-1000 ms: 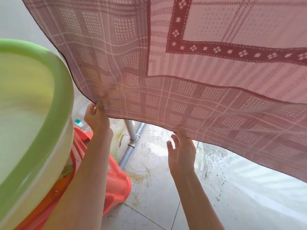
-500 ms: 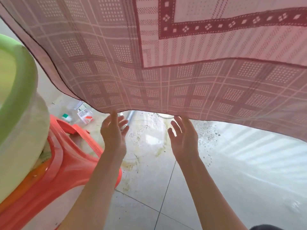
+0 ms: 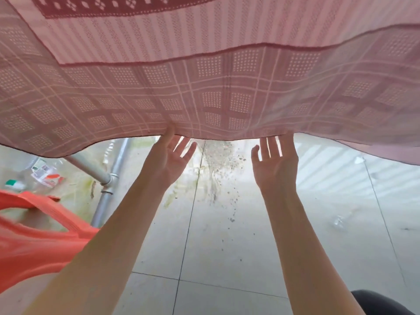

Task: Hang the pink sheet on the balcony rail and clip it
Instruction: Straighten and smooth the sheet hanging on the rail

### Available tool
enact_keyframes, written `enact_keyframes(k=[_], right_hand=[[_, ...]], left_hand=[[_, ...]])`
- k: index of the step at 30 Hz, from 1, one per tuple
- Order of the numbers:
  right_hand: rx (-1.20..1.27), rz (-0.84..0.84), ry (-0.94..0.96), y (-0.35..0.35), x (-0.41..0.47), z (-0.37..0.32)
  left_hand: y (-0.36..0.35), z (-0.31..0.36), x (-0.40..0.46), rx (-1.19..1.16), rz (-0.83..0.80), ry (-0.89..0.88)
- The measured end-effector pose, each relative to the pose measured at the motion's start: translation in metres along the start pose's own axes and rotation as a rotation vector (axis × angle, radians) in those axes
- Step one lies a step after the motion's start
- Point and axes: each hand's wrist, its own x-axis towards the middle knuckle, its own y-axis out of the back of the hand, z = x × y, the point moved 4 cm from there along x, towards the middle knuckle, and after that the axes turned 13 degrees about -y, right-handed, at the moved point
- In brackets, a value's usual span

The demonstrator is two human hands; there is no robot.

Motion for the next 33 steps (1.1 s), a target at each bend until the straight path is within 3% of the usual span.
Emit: enact_keyframes(k=[10, 15, 23, 27, 33], right_hand=[[0.122, 0.123, 0.184, 0.026, 0.0, -0.07], [0.073, 0.164, 0.192, 0.035, 0.005, -0.073], [-0.076, 0.18, 0.161, 0.031, 0.02, -0.06], [-0.133, 0.209, 0.154, 0.039, 0.023, -0.056], [-0.168, 0.213, 0.117, 0.038, 0.029, -0.052]], left_hand=[[-0.022, 0.008, 0.031, -0.129, 0.111, -0.118], [-0.028, 0.005, 0.044, 0.008, 0.22, -0.11], [-0.014, 0.018, 0.069, 0.15, 0.252, -0.164], [-0.01, 0.014, 0.069, 0.077, 0.303, -0.152], [-0.014, 0.011, 0.074, -0.063, 0.248, -0.162]])
